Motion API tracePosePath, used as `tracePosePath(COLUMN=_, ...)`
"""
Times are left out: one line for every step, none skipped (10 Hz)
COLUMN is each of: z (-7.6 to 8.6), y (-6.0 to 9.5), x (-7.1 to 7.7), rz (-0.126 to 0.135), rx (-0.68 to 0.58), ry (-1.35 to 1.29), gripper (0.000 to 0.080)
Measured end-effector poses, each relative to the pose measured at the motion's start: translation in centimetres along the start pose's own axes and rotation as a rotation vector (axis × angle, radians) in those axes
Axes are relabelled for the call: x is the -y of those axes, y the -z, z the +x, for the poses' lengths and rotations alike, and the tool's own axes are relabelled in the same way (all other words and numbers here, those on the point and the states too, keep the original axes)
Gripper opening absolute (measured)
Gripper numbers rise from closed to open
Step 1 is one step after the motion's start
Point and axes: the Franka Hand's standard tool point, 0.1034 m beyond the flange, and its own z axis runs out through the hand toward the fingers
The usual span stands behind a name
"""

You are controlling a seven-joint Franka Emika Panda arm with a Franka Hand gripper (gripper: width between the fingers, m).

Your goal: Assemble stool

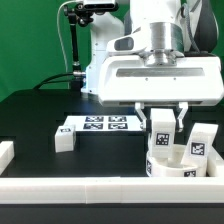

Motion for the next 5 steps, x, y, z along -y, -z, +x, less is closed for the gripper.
tracePosePath(z=-0.09, y=0.03, x=0.17, rz=0.001, rx=-0.006, ry=0.002, gripper=0.0337)
tracePosePath(z=-0.1, y=0.03, x=0.17, rz=0.001, rx=-0.006, ry=0.002, gripper=0.0337)
tracePosePath(z=-0.12, y=0.03, x=0.21, rz=0.002, rx=-0.005, ry=0.002, gripper=0.0337)
tracePosePath(z=-0.14, y=0.05, x=0.4, rz=0.003, rx=-0.005, ry=0.004, gripper=0.0337)
tracePosePath(z=-0.13, y=0.06, x=0.4, rz=0.003, rx=-0.005, ry=0.004, gripper=0.0337)
